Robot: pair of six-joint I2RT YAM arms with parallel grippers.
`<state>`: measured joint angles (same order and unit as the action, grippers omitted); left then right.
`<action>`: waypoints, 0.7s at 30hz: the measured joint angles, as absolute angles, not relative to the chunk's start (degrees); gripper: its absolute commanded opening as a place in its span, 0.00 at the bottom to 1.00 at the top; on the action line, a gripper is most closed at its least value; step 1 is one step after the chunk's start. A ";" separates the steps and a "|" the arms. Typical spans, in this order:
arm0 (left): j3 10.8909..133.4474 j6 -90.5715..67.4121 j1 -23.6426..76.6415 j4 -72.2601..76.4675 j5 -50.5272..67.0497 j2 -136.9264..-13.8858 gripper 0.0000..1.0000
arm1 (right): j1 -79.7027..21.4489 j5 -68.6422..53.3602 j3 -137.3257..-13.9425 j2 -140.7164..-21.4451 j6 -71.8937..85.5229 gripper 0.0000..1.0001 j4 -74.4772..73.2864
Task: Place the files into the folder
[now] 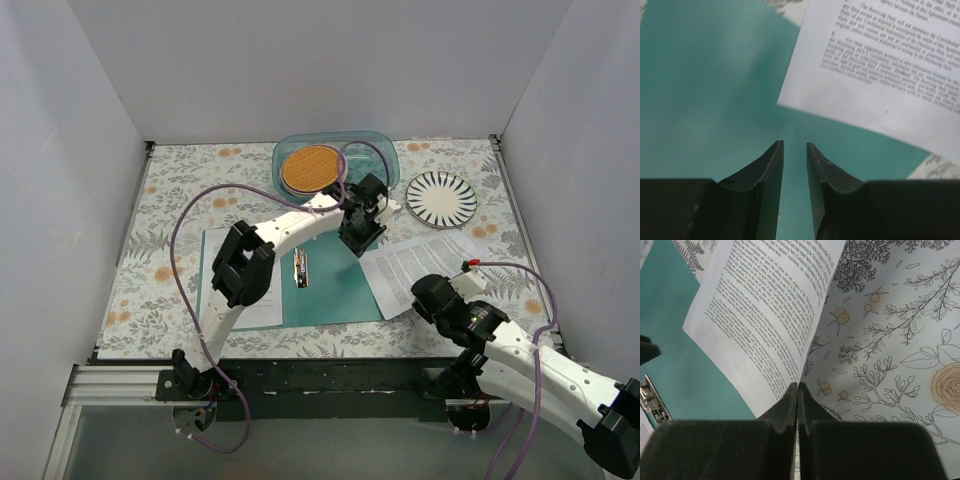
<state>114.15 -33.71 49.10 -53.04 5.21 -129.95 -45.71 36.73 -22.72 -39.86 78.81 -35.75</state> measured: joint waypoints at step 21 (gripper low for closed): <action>75.16 -31.20 25.76 -51.24 0.75 -104.27 0.20 | -45.71 26.68 -23.14 -46.17 66.46 0.01 -21.78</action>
<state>75.16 -31.20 25.76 -51.24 0.75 -104.27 -45.71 26.68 -23.14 -46.17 66.46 -21.78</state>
